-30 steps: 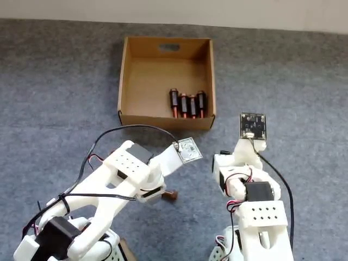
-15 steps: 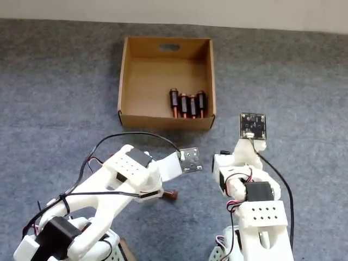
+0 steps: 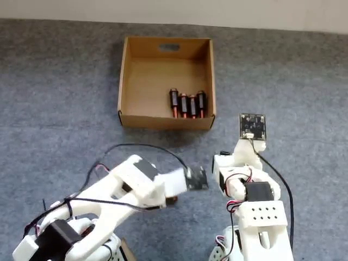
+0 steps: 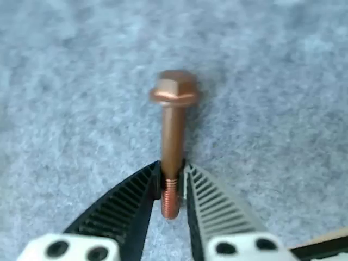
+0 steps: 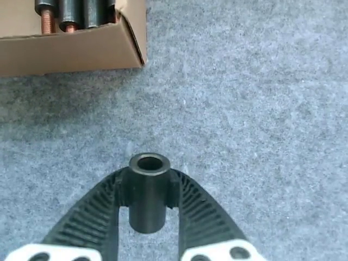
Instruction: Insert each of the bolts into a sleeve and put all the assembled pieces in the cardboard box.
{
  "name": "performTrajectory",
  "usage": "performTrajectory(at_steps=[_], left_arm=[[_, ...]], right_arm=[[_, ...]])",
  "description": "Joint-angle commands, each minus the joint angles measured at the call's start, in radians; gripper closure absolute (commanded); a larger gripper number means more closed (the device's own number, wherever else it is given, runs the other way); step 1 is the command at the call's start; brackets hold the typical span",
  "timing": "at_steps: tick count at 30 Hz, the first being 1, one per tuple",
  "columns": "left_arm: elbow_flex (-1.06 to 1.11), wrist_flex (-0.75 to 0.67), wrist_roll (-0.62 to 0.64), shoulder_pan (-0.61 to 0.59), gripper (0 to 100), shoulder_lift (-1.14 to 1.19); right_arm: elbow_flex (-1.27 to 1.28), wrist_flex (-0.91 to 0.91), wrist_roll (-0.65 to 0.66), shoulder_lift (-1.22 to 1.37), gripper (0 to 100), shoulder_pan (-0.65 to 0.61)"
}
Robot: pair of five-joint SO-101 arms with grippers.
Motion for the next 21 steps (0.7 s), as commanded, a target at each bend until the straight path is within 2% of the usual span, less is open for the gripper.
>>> performTrajectory(at_steps=[1,5,13,21], left_arm=[[0.002,-0.014,-0.009,0.019,99,-0.001],[0.002,-0.008,-0.009,-0.015,99,-0.008],[-0.053,0.017,-0.009,-0.242,99,-0.012],[-0.139,0.158,-0.009,-0.266,99,-0.010]], right_arm=[[-0.007,-0.013,-0.008,-0.018,99.3,-0.005],[-0.007,-0.013,-0.009,-0.018,99.3,-0.005],[-0.007,-0.013,-0.009,-0.018,99.3,-0.005],[-0.007,-0.015,-0.009,-0.018,99.3,-0.005]])
